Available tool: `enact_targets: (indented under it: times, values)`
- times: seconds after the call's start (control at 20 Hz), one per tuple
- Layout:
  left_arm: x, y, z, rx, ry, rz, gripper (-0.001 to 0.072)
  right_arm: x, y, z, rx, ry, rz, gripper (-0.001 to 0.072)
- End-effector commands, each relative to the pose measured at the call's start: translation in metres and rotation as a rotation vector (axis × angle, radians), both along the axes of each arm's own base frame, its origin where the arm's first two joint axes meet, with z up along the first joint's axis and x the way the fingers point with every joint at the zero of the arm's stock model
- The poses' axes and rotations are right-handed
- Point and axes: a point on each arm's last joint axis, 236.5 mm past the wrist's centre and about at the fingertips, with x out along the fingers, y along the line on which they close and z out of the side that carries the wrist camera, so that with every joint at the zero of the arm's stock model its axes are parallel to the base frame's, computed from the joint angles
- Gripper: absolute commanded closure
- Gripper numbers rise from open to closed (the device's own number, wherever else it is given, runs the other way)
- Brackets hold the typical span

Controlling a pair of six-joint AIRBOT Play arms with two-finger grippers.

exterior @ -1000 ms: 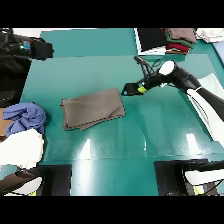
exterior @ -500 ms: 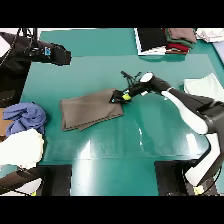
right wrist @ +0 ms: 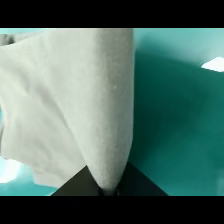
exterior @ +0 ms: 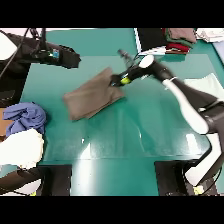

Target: Fold the shirts.

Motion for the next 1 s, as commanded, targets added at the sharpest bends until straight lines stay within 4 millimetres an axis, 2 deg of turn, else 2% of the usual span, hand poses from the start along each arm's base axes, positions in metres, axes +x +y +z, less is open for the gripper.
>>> enact_targets:
  times: [0.0, 0.15, 0.25, 0.35, 0.45, 0.55, 0.7, 0.95]
  values:
    - [-0.019, -0.038, 0.004, -0.015, -0.021, -0.089, 0.068, 0.025, -0.138, 0.045, -0.193, -0.078, -0.16, 0.0693]
    - [-0.026, -0.059, 0.012, -0.042, -0.059, -0.125, 0.068, 0.028, -0.272, 0.091, -0.261, -0.122, -0.41, 0.0693]
    - [-0.026, -0.064, 0.017, -0.058, -0.078, -0.13, 0.068, 0.019, -0.352, 0.121, -0.266, -0.157, -0.585, 0.0693]
    - [-0.024, -0.065, 0.02, -0.071, -0.084, -0.123, 0.068, 0.003, -0.413, 0.135, -0.276, -0.167, -0.718, 0.0693]
    - [-0.023, -0.066, 0.023, -0.083, -0.094, -0.12, 0.068, -0.012, -0.458, 0.137, -0.285, -0.154, -0.811, 0.0693]
    - [-0.023, -0.067, 0.024, -0.092, -0.091, -0.121, 0.068, -0.023, -0.481, 0.134, -0.286, -0.135, -0.858, 0.0693]
    - [-0.024, -0.067, 0.023, -0.092, -0.087, -0.123, 0.068, -0.026, -0.489, 0.145, -0.273, -0.165, -0.887, 0.0693]
    - [-0.026, -0.067, 0.021, -0.086, -0.077, -0.126, 0.0679, -0.023, -0.494, 0.215, -0.285, -0.392, -0.96, 0.0693]
